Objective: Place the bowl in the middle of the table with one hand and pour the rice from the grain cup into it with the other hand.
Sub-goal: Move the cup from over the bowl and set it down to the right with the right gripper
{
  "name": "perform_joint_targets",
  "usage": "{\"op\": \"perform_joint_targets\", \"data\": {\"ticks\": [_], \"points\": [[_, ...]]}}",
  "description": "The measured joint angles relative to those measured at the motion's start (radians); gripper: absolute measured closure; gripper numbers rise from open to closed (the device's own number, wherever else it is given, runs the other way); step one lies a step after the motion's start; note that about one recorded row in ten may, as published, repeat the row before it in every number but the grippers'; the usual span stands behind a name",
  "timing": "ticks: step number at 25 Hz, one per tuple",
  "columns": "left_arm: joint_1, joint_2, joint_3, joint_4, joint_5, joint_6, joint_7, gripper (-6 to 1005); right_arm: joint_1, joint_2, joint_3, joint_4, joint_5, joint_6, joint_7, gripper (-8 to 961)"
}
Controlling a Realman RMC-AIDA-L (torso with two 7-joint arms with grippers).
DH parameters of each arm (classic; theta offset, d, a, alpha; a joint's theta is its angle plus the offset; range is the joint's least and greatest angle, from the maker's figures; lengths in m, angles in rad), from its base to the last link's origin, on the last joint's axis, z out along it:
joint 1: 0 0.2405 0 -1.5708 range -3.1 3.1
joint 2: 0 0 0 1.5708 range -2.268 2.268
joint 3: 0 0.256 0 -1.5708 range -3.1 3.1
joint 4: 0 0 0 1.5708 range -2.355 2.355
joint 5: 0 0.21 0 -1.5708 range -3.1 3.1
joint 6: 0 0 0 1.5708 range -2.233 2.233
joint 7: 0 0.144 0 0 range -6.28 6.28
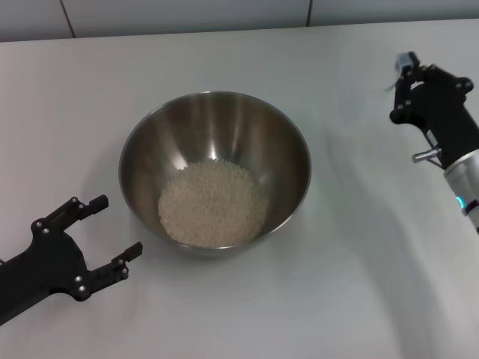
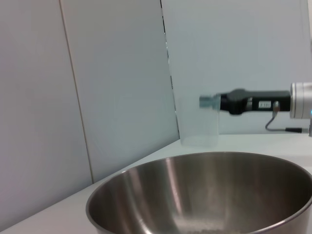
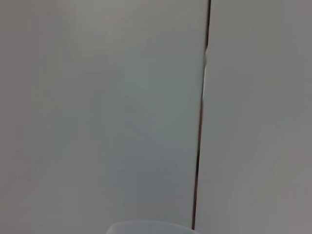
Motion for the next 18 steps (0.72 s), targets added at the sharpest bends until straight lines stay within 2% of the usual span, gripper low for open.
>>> {"op": "perform_joint_targets", "data": {"ticks": [7,18], "points": [[-0.001,0.0,-0.002,0.0,0.0,0.0,0.0,172,0.036,0.003,-0.006,-0.008,-0.001,0.169,0.003,926],[-0.001,0.0,0.001,0.0,0.0,0.0,0.0,172,0.067,0.0,-0.036,-0.011,-0.007,0.255,0.004,884]]}}
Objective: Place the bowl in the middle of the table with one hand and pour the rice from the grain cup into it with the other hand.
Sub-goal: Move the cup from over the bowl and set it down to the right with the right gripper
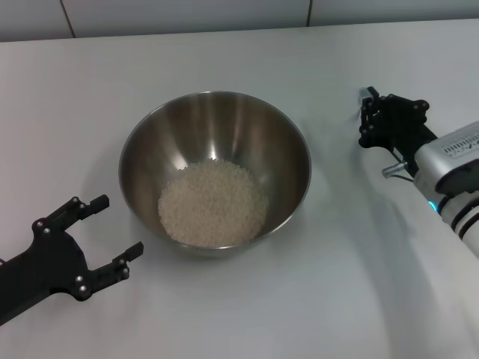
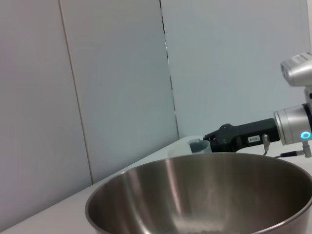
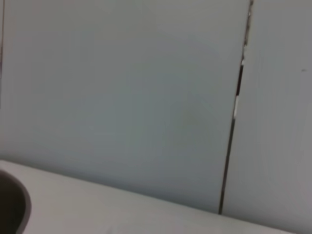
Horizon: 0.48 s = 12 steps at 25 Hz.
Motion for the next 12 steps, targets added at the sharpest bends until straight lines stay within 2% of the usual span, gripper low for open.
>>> {"op": "perform_joint_targets", "data": {"ticks": [4,12], "points": [[0.0,-0.001,0.0,0.001,0.0,0.0,0.0,172,0.015,-0.002,-0.025,-0.001,0.0,0.031,0.0,869],[-0.002,-0.002,0.001,0.002,0.0,0.0,0.0,172,0.0,-0.001,-0.029,0.02,-0.001,0.045,0.001,839]]}}
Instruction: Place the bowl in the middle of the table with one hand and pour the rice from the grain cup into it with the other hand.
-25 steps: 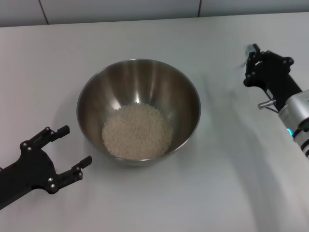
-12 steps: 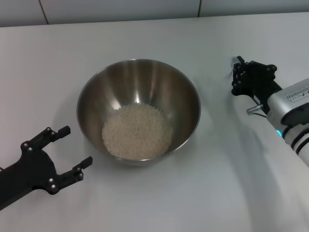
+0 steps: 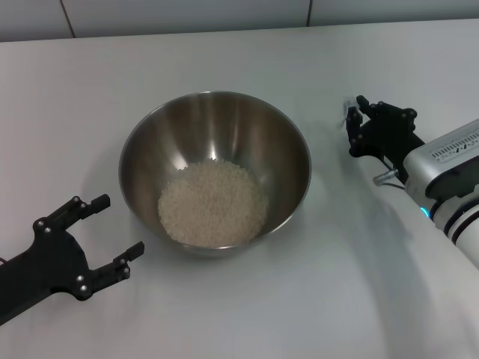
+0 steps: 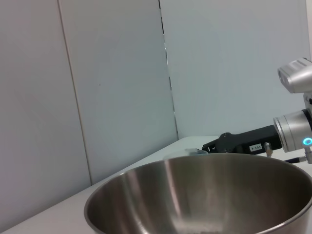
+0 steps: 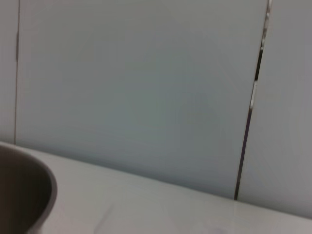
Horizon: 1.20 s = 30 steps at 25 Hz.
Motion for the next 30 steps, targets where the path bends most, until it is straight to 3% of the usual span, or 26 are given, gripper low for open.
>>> {"op": "perform_joint_targets", "data": {"ticks": [4,11,12,20,22,23,24,25,27,30], "points": [[0.0,0.0,0.0,0.0,0.0,0.0,0.0,172,-0.017,0.001,-0.009,0.006,0.0,0.01,0.0,824],[-0.001,0.0,0.0,0.0,0.0,0.0,0.0,172,-0.08,-0.003,-0.02,0.042,-0.002,-0.055,-0.005,649],[-0.004,0.0,0.0,0.001,0.0,0.002,-0.009,172,-0.104,-0.004,-0.031,0.049,-0.002,-0.083,-0.005,416],[-0.005,0.001,0.0,0.002,0.0,0.005,-0.01,172,-0.222,-0.009,-0.103,0.047,-0.002,-0.283,0.019,189],[-0.005,0.002,0.0,0.002,0.0,0.006,-0.01,172,-0.254,-0.014,-0.18,-0.035,-0.02,-0.435,0.142,182],[-0.005,0.003,-0.001,0.002,0.0,0.006,-0.01,172,-0.254,-0.014,-0.18,-0.035,-0.02,-0.435,0.142,178],[-0.005,0.003,-0.001,0.002,0.0,0.007,-0.01,172,-0.254,-0.015,-0.247,-0.146,-0.065,-0.549,0.255,174],[-0.005,0.004,0.0,0.002,0.0,0.008,-0.01,172,-0.254,-0.015,-0.247,-0.146,-0.065,-0.549,0.255,170],[-0.005,0.005,0.0,0.002,0.0,0.009,-0.01,172,-0.24,-0.013,-0.343,-0.327,-0.17,-0.712,0.388,162],[-0.004,0.008,0.001,0.001,0.0,0.01,-0.01,172,-0.226,-0.012,-0.401,-0.404,-0.231,-0.777,0.426,151]]}}
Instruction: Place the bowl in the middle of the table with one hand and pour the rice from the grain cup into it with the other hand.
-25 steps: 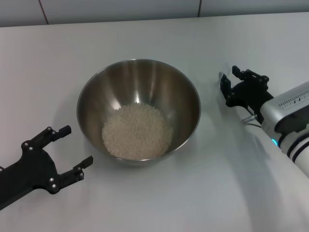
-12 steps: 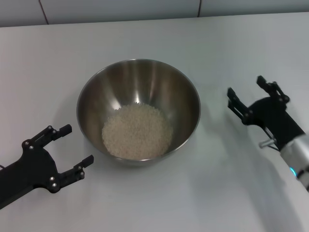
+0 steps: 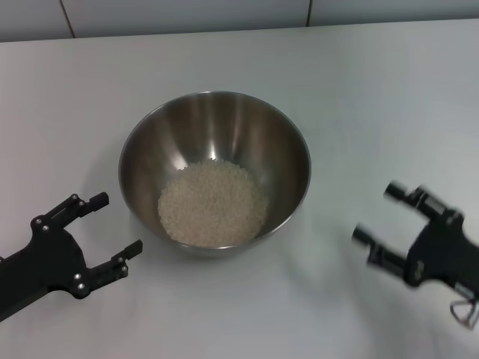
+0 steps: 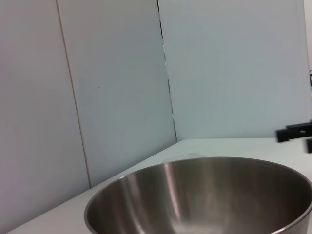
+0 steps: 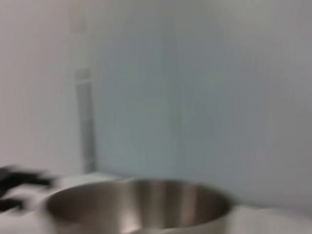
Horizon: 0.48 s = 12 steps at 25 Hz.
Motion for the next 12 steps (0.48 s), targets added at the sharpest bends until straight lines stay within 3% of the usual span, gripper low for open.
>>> {"op": "perform_joint_targets", "data": {"ticks": [2,12], "points": [[0.0,0.0,0.0,0.0,0.0,0.0,0.0,172,0.014,0.001,-0.053,-0.051,-0.04,-0.043,0.013,151],[0.01,0.004,0.0,0.0,0.01,0.002,-0.003,172,0.027,0.001,-0.063,-0.062,-0.037,-0.054,0.025,151]]}}
